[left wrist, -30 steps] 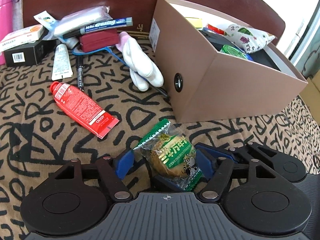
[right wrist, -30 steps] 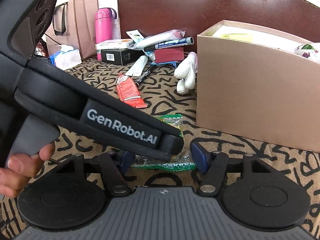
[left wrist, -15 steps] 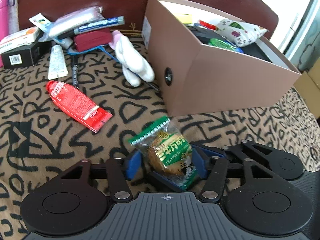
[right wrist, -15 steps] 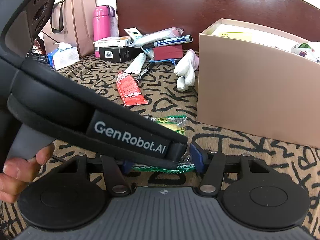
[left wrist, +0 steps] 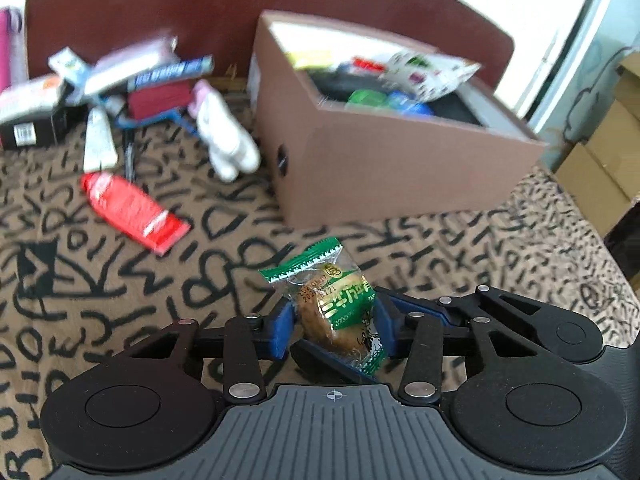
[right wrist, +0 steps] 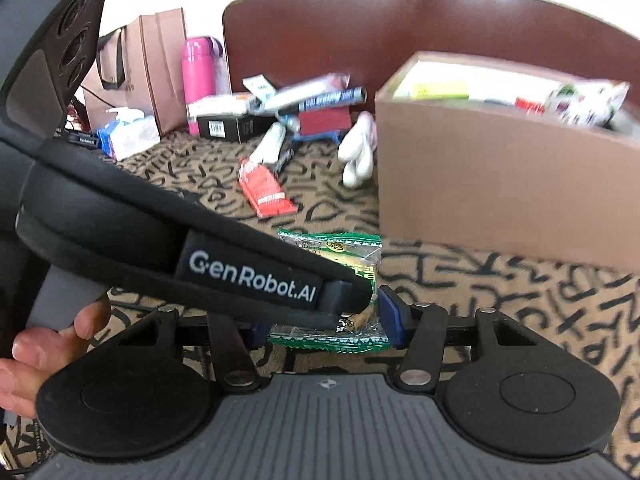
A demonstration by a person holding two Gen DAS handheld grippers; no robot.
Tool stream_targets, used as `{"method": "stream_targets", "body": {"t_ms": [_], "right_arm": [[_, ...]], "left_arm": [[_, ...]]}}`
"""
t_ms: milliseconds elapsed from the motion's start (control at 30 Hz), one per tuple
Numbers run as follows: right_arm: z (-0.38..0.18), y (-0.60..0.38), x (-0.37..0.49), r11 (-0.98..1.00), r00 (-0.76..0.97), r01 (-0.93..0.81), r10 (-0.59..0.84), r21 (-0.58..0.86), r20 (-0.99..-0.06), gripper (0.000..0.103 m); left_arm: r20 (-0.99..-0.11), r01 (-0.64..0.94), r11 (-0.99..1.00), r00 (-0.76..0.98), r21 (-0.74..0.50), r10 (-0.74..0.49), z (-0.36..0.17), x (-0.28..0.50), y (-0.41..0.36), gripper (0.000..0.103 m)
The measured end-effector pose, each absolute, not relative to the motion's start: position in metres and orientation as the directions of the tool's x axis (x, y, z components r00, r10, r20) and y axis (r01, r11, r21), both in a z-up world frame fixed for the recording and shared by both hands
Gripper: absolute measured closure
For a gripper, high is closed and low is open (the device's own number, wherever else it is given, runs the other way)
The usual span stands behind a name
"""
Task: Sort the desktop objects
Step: 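Lift the cookie packet and carry it over the brown box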
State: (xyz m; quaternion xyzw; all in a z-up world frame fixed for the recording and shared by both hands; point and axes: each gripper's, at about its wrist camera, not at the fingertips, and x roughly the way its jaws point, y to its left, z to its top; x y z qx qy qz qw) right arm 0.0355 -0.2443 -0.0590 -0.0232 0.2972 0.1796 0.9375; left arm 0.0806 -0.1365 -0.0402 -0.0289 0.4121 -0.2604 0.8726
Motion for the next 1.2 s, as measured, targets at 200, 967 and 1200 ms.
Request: {"method": "stream_targets", "body": {"t_ms": [200,967,1200], "right_arm": [[-0.018,-0.258,0.021,0.943,0.834,-0.332,0.306,0.025,-0.459,0.043],[0.043,-0.341,0.172,0.973,0.885,-0.227,0.226,0.049,-0.408,0.043],[0.039,-0.359,0.232,0.971,0.849,-0.228,0.236,0.074,-0.473,0.043]], "left_arm": [[-0.61,0.484,0.843,0.601,-0.236,-0.516,0.005,0.066,-0.145,0.06],[-0.535,0.57,0.781,0.59,-0.253,-0.605,0.068,0.217,-0.227,0.059],[-0.561,0.568,0.782,0.571,-0.256,-0.599,0.058,0.274,-0.246,0.059]]}}
